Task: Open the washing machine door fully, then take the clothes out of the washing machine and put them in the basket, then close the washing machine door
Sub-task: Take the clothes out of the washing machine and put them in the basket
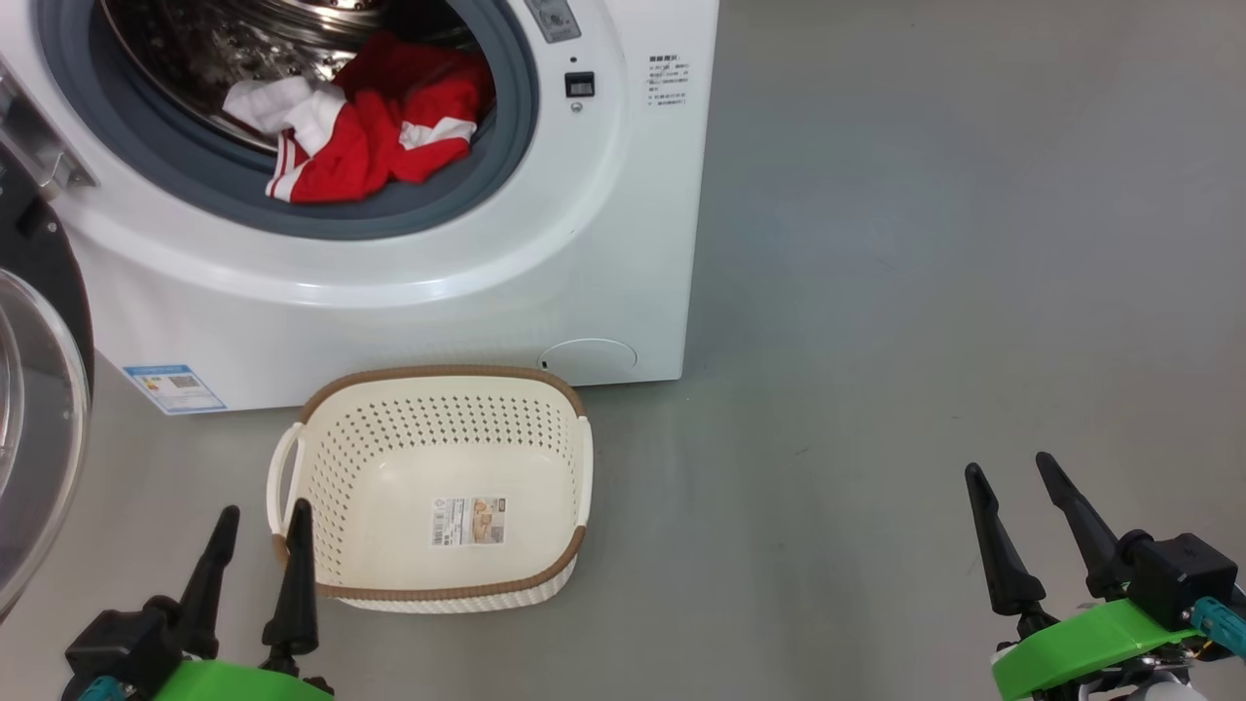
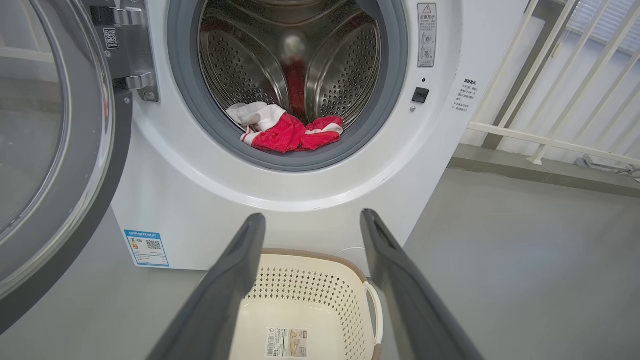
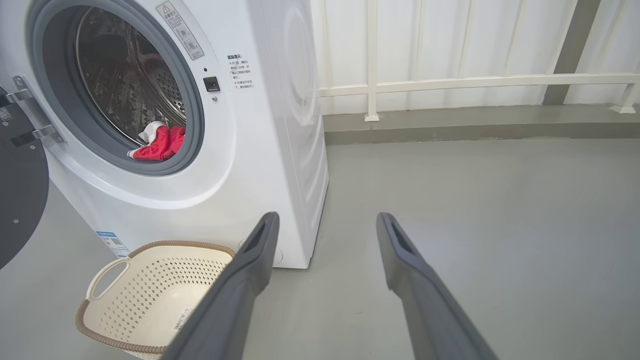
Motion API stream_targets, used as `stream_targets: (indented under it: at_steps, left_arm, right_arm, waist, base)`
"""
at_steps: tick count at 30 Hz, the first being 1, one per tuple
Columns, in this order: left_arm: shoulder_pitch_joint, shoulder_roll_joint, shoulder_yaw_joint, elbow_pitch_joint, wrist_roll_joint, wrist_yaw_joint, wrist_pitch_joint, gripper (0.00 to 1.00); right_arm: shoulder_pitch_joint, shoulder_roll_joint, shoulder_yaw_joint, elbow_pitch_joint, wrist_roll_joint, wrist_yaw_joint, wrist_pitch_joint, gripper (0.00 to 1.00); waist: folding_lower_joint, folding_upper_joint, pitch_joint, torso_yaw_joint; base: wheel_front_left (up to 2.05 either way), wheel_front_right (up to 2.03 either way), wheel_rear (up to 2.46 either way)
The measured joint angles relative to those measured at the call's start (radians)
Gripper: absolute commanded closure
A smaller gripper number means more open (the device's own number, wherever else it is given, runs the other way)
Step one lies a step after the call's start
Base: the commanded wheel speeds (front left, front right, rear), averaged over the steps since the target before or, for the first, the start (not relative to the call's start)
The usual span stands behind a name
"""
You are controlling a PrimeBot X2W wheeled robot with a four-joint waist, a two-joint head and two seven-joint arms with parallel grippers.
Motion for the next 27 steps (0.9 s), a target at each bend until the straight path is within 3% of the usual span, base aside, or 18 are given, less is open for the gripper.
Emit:
stream_targets:
  at_steps: [12,27]
  left_arm:
    - [0.0,-0.003,0.003,-0.003,0.001,0.0,0.0,0.0]
    - [0.0,-0.003,0.003,-0.008,0.001,0.0,0.0,0.0]
  right_arm:
    - [0.0,0.0,0.0,0.0,0.0,0.0,0.0,0.0]
    - [0.0,0.001,0.003,0.0,-0.001,0.0,0.0,0.0]
  waist:
    - [0.0,0.0,0.004,0.006]
    - [0.0,0.0,0.006,0.008]
  base:
    - [0.07,-0.13,0.05]
    - [0.83,-1.03,0.21]
